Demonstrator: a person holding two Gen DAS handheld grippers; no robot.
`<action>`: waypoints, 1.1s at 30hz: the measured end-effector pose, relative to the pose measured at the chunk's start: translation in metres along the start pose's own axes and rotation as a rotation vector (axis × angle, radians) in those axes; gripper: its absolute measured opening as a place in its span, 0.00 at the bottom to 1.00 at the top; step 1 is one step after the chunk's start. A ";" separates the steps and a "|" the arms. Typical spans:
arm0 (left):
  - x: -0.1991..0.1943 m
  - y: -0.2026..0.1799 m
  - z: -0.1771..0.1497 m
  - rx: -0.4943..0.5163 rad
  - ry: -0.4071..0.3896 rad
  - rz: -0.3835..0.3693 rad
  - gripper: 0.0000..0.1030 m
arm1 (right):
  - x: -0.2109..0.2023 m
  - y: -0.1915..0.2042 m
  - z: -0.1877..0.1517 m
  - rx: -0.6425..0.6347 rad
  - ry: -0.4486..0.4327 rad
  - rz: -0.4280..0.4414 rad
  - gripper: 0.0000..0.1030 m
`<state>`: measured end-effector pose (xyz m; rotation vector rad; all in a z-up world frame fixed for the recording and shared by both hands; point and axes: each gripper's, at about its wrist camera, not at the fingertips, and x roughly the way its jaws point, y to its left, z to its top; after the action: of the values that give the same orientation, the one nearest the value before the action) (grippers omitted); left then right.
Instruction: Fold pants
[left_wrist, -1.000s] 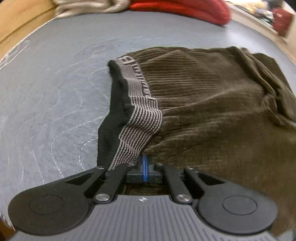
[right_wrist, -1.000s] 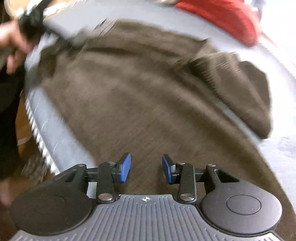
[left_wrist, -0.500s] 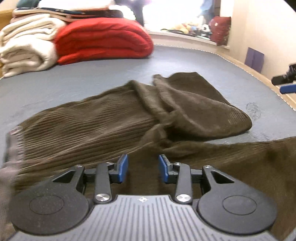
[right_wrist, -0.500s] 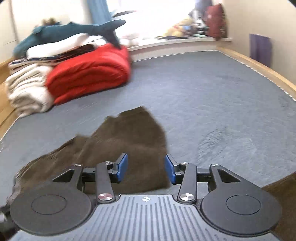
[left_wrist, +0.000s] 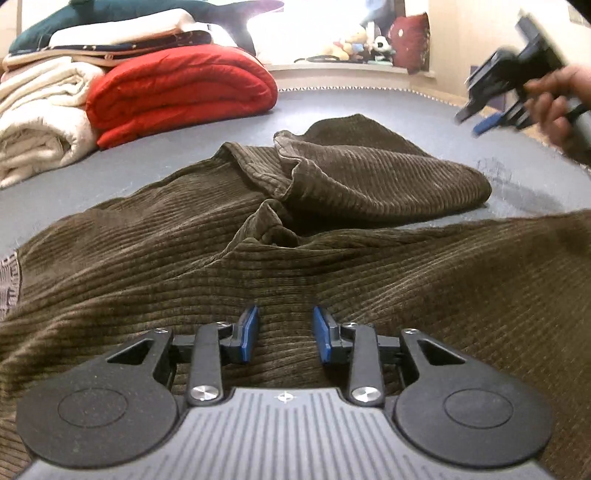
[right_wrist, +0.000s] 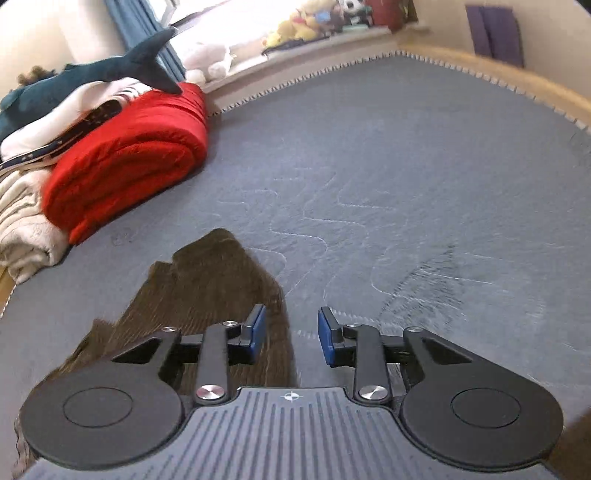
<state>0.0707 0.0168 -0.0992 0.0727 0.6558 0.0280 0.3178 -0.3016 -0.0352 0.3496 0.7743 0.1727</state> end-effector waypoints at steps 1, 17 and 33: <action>-0.001 0.000 -0.001 0.005 -0.005 0.003 0.36 | 0.013 -0.003 0.003 0.016 0.014 0.007 0.32; -0.005 -0.007 -0.005 0.039 -0.032 0.036 0.37 | 0.113 0.013 0.018 -0.045 0.158 0.169 0.44; -0.005 -0.008 -0.002 0.040 -0.020 0.036 0.37 | -0.019 -0.018 0.067 0.104 -0.195 0.307 0.09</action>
<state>0.0656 0.0086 -0.0983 0.1229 0.6347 0.0493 0.3522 -0.3403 0.0149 0.5752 0.5344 0.3821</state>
